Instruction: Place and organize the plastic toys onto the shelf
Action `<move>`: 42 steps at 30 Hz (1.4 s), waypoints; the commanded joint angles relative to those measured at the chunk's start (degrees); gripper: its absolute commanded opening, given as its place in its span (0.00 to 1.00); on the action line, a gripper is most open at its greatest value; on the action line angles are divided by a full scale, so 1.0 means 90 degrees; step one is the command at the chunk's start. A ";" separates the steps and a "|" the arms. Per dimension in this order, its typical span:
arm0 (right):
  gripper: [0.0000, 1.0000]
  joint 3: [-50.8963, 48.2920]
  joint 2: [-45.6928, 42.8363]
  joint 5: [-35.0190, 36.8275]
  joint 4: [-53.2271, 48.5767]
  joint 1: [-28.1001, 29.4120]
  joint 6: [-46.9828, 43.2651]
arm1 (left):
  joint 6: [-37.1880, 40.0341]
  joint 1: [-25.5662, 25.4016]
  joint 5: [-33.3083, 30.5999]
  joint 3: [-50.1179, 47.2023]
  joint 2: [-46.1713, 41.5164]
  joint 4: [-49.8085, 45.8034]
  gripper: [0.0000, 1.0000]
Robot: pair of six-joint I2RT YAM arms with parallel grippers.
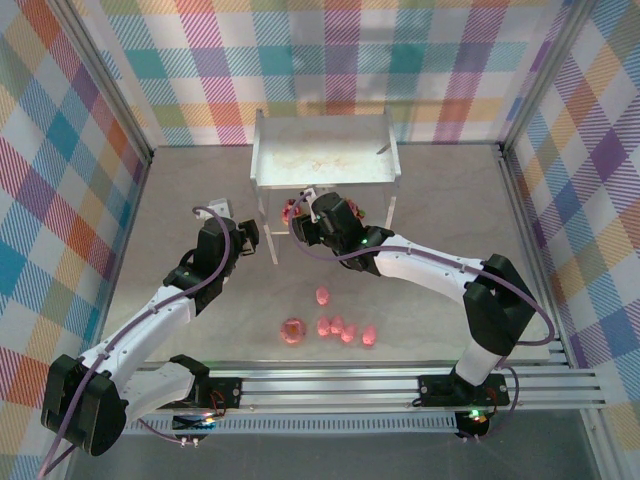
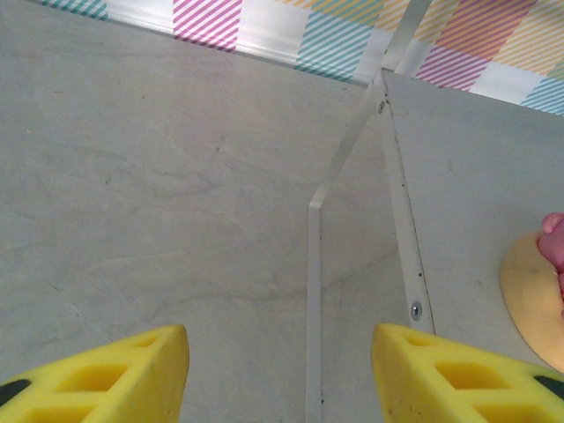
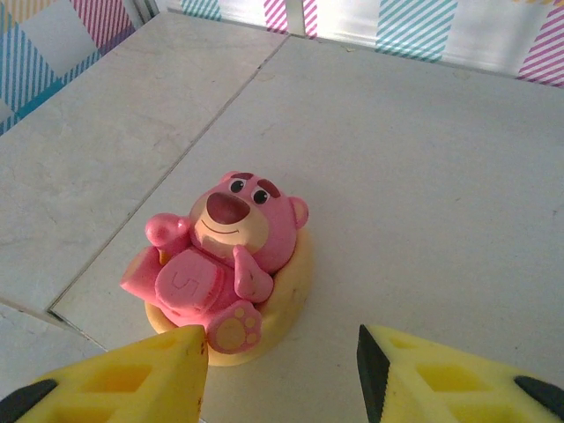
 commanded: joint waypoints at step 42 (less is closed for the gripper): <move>0.57 -0.1565 -0.4402 0.0098 -0.1213 -0.0106 -0.0560 | -0.0050 -0.1988 -0.0476 0.0718 -0.0455 -0.1038 0.58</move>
